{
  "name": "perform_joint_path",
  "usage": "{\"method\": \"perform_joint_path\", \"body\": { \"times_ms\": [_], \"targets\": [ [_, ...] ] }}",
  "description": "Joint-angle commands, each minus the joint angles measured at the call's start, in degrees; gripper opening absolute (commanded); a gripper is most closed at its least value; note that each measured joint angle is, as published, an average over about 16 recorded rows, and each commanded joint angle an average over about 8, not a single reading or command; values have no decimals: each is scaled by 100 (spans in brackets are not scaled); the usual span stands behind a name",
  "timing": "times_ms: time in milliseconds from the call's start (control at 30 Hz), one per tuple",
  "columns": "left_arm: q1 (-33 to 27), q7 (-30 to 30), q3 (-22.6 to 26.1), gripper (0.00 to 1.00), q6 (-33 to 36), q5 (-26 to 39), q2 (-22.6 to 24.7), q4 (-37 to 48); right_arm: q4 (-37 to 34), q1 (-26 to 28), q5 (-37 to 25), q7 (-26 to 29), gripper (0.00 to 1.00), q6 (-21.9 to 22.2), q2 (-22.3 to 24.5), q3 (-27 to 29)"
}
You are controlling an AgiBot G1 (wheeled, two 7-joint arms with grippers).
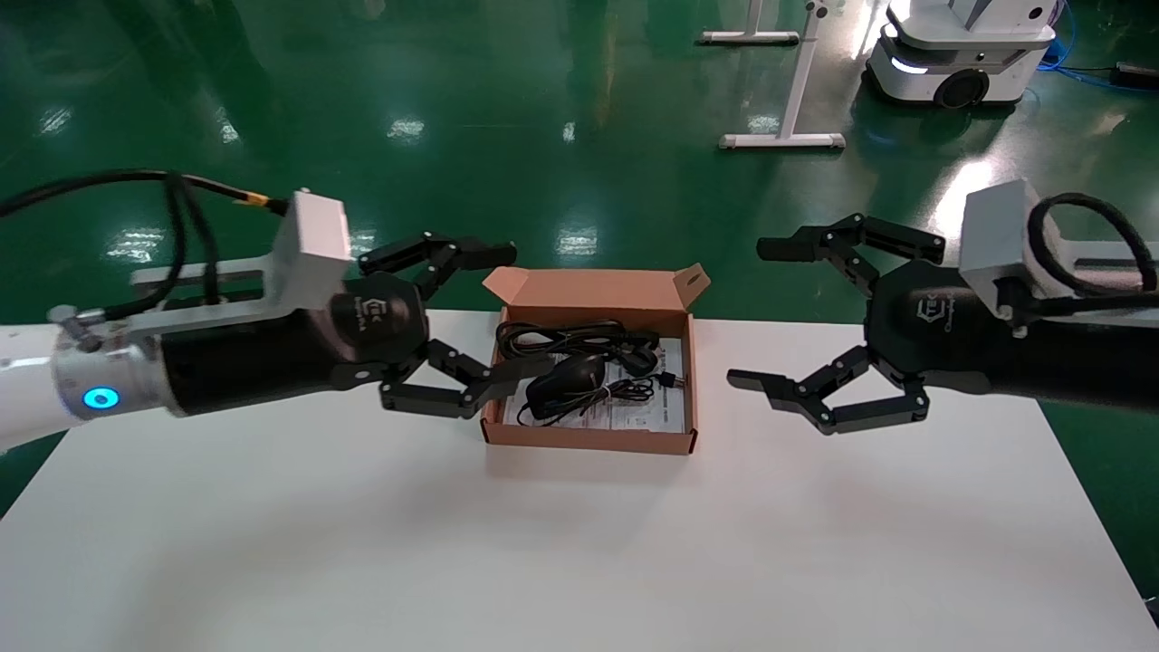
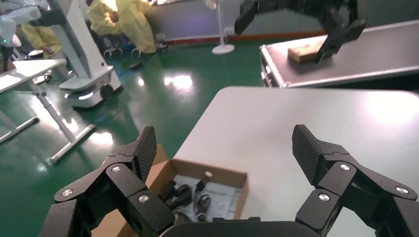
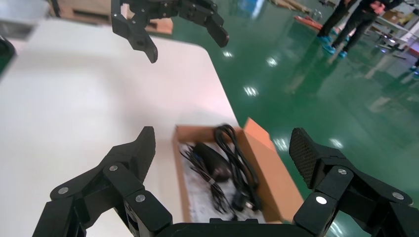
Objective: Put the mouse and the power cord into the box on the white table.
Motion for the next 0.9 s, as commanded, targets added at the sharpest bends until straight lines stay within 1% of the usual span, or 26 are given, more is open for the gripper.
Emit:
{"method": "perform_joint_path", "body": {
  "times_ms": [33, 633, 767, 900],
  "targets": [
    [130, -140, -111, 100, 75, -114, -140, -218, 199, -168, 155, 150, 100, -3, 53, 82],
    [1260, -1360, -1075, 100, 730, -1101, -1355, -2119, 1932, -1626, 1509, 1451, 100, -29, 516, 791],
    [1420, -1508, -1212, 100, 828, -1246, -1526, -2391, 2180, -1833, 1704, 1609, 100, -34, 580, 891],
    [1473, -1540, -1258, 100, 862, -1301, -1580, -2475, 2256, -1900, 1775, 1644, 100, -36, 603, 925]
  ]
}}
